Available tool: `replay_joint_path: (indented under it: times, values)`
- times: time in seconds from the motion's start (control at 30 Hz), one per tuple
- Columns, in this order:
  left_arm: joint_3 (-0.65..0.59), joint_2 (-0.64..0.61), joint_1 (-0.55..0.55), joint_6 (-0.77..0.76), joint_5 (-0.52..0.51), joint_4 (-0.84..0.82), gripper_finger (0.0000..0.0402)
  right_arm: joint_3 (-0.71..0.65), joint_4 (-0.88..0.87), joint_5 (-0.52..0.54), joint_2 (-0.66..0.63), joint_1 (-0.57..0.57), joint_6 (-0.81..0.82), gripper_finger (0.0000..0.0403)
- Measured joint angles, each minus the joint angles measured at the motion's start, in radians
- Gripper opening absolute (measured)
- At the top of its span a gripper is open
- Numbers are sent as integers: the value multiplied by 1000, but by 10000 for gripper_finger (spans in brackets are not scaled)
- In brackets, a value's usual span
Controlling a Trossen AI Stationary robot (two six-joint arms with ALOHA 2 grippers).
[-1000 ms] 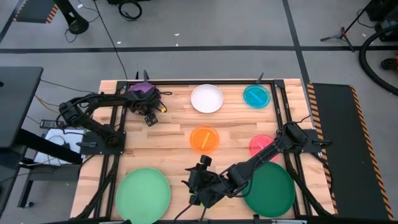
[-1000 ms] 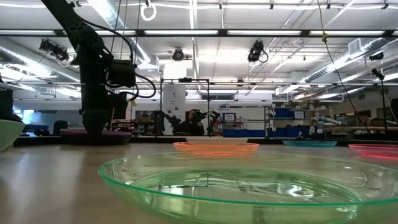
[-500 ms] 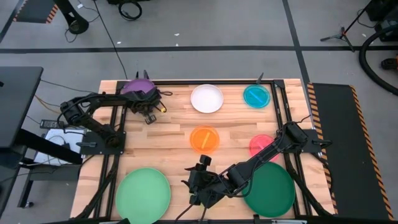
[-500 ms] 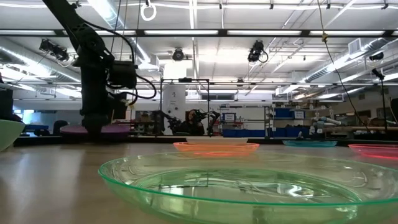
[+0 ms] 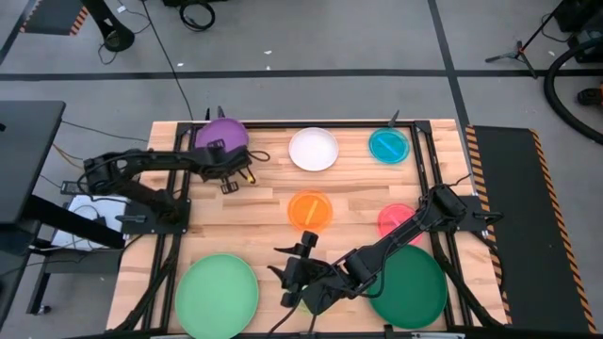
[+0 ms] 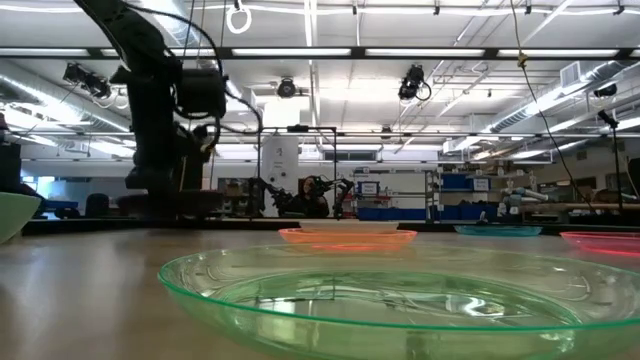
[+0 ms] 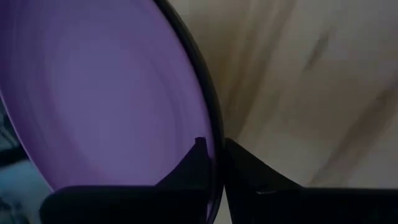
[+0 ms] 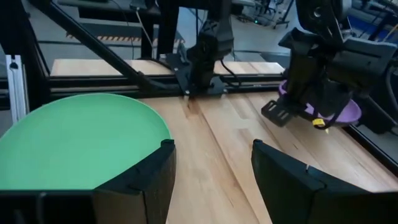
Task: Stack plastic plates
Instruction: Stack the stacked plates on top of the white plate
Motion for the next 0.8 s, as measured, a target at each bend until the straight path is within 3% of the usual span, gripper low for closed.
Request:
replay_joint_path:
  times: [0.23, 0.4, 0.6, 0.8]
  values:
    - [1, -121, -140, -5, -13, -7, 30, 0, -18, 2, 0, 4, -31, 216]
    - [2, -175, -236, 138, -2, -28, 30, 0, -176, 69, -2, 23, 35, 215]
    - [2, -163, -324, 415, 12, -40, 31, 1, -639, 166, -26, 56, 462, 215]
    - [2, -142, -337, 432, 37, 179, 31, 0, -1131, 202, -33, 73, 963, 215]
